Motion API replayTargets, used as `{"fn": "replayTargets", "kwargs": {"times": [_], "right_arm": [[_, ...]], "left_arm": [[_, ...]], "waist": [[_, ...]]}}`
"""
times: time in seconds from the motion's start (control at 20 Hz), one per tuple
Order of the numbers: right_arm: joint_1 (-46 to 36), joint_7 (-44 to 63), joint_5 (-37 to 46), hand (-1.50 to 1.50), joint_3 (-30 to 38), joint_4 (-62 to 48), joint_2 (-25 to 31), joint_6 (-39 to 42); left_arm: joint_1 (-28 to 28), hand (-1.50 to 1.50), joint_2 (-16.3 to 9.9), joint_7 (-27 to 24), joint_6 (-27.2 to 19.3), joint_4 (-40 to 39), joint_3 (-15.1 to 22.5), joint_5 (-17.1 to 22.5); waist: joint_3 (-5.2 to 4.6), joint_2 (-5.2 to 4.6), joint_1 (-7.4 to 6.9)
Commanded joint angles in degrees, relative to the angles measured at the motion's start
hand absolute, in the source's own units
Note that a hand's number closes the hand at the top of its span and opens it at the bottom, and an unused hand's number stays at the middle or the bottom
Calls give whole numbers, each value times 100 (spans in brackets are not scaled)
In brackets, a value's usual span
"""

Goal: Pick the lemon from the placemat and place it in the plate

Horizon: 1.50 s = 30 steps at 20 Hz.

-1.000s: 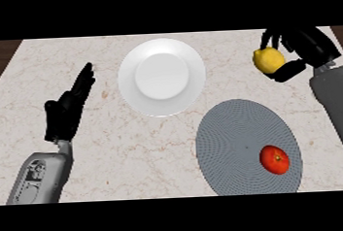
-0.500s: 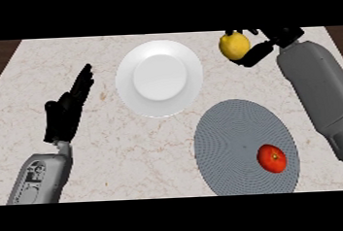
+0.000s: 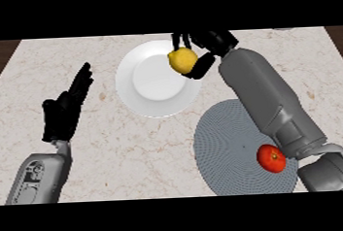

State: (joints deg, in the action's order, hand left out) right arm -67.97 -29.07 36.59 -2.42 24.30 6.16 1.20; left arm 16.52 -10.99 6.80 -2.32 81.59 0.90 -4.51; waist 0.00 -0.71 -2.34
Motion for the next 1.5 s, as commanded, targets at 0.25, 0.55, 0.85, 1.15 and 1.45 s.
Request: {"fn": "replayTargets", "kwargs": {"times": [0.25,0.55,0.85,1.15,1.45], "right_arm": [[-475,611,853,150,-713,-1042,-605,-989],[-359,1167,226,-150,-798,-1415,-613,-596],[-19,785,-271,-150,-742,-1383,-615,-642],[202,30,-1326,-150,-42,-1159,-616,-247],[-103,314,-2131,-150,868,-1257,-551,-359]], "left_arm": [[199,0,126,-52,85,-138,137,-69],[442,0,281,-120,-23,-247,267,-234],[364,0,48,-252,365,-359,133,-22],[371,0,282,-147,42,-255,224,-192],[179,0,25,-198,238,-207,-69,41]], "waist": [[-5,-74,-192],[-3,-112,-426],[1,-140,-564],[13,-96,-431],[5,-64,-207]]}}
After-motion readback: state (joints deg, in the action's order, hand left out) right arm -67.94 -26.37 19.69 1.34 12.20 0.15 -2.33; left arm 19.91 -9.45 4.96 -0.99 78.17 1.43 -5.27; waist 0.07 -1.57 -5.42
